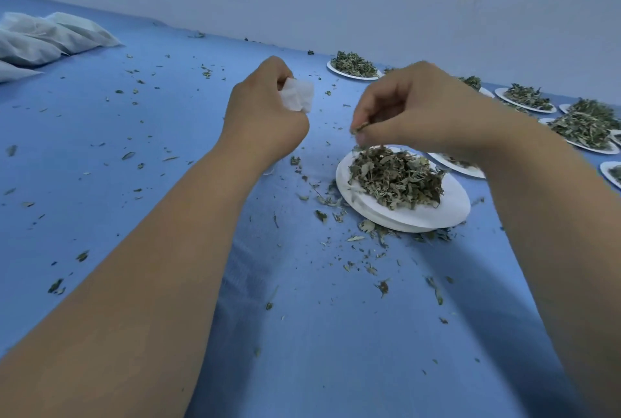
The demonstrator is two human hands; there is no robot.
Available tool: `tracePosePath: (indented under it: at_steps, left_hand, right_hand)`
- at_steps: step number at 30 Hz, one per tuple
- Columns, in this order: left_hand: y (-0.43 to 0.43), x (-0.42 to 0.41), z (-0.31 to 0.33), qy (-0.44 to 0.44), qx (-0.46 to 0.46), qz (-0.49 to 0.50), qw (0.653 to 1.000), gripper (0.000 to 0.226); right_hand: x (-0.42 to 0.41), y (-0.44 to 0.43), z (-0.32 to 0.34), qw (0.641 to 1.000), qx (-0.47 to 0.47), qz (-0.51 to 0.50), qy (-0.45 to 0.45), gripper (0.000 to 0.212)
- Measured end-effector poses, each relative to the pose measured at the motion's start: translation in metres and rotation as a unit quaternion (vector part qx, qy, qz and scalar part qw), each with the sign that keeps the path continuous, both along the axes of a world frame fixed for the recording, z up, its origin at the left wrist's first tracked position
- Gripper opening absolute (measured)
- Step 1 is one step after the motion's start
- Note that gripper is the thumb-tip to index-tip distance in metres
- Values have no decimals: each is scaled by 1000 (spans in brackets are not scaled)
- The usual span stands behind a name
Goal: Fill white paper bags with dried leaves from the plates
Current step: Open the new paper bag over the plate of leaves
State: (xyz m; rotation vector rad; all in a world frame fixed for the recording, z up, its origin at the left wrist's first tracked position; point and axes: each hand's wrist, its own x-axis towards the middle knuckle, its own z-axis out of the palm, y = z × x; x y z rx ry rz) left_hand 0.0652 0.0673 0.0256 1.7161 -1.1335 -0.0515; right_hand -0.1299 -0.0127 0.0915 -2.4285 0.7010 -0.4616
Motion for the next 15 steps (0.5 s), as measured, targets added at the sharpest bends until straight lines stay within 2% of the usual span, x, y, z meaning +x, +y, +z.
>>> tracePosePath:
  at_steps: [2,5,6,7,9,11,15]
  left_hand:
    - [-2,-7,-2,-5,11,-29,1000,29]
    - [-5,-19,-7,-43,48,-49,997,35]
    - [-6,-22,-8,-52,56,-56,995,38]
    - [-6,-25,-9,-59,59,-63,994,40]
    - [-6,-29,-11,-73,55,-73,993,46]
    - [-6,-30,-12,-85,46,-74,993,47]
    - [-8,-32,-12,-93,39,-80,992,38]
  right_hand:
    - [-14,-8,0,998,-45,-47,20,10]
    - [-26,-10,-7,983,-123,-64,118,13]
    - [-27,-8,-11,980,-147,-71,118,15]
    - [-27,-6,-15,979,-166,-85,88,17]
    - [-23,3,-22,973,-199,-110,-26,19]
    - [-18,12,-28,966,-211,-100,-108,19]
    - [-8,27,-38,968,-222,-53,-110,21]
